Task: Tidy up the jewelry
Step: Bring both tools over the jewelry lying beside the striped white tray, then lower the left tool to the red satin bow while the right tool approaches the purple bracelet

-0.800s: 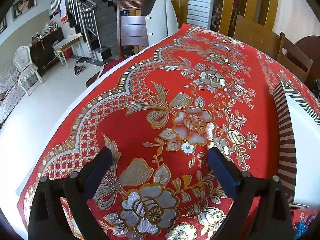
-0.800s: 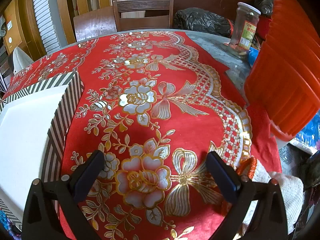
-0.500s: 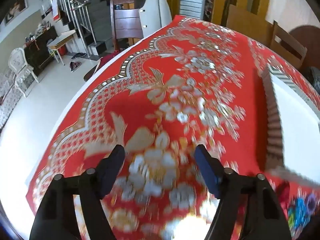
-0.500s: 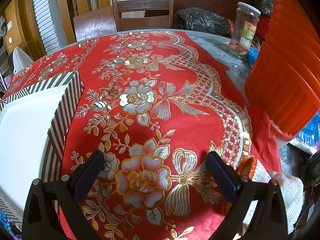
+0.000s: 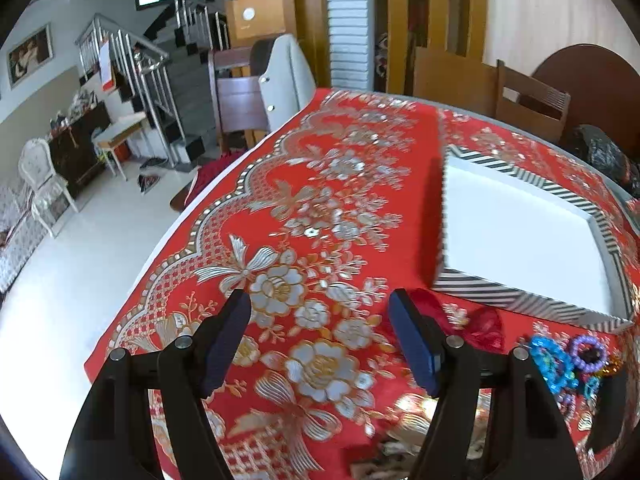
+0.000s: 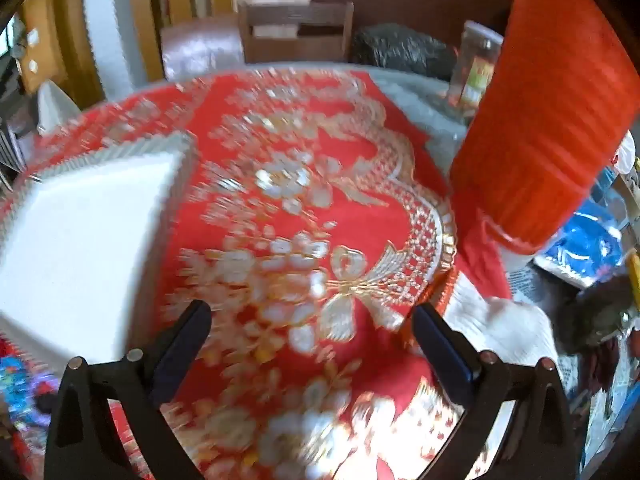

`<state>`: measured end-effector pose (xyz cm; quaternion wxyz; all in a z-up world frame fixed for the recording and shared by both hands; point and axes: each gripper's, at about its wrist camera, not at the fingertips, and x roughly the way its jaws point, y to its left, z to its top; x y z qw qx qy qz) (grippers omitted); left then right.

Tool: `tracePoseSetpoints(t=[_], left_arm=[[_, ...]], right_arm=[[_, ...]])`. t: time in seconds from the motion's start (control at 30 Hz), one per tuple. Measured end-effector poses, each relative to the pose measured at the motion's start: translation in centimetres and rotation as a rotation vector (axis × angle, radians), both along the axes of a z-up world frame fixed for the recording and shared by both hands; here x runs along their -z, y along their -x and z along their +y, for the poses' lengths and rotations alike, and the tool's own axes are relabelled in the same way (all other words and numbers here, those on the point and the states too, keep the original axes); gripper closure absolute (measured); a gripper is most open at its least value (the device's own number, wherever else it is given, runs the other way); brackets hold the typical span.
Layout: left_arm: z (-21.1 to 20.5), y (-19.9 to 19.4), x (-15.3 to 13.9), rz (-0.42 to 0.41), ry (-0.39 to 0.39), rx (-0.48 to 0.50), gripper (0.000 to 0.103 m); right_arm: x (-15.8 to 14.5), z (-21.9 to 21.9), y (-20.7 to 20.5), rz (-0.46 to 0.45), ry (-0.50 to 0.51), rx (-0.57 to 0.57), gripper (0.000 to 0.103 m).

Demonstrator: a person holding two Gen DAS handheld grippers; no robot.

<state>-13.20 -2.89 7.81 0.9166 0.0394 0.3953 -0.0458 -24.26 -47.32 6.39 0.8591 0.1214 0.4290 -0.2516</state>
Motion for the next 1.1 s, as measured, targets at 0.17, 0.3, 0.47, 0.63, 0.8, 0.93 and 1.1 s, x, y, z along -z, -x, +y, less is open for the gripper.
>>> tracePoseSetpoints(t=[0.17,0.3,0.47,0.63,0.8,0.93,1.1], left_arm=[[-1.8,1.8,-0.7,-0.025,0.002,0.051,0.035],[-3.0,2.9,-1.3,-0.043,0.001,0.089,0.040],[-3.9,4.1,-1.6,-0.045,0.010,0.123,0.048],[-4.6,4.8,-1.8,-0.037,0.017,0.144,0.053],[-4.9,5.1,-2.1,-0.039,0.015,0.149,0.053],[-5.1,5.3,-2.2,-0.040,0.022,0.147,0.053],[-5.5,5.5,-2.2,-0.036,0.025,0.148,0.053]], right_arm=[[-3.9,5.1,2.0,-0.103,0.042,-0.096,0.001],[-5.9,9.1,3.0,-0.156,0.057,-0.171,0.001],[-6.7,12.9,4.0,-0.189,0.073,-0.220,0.001],[-6.5,15.3,4.4,-0.210,0.062,-0.262,0.001],[-6.0,17.2,4.2,-0.173,0.090,-0.294,0.001],[-5.8,17.4,4.2,-0.166,0.069,-0.299,0.001],[-5.4,17.5,4.1,-0.141,0.046,-0.288,0.001]])
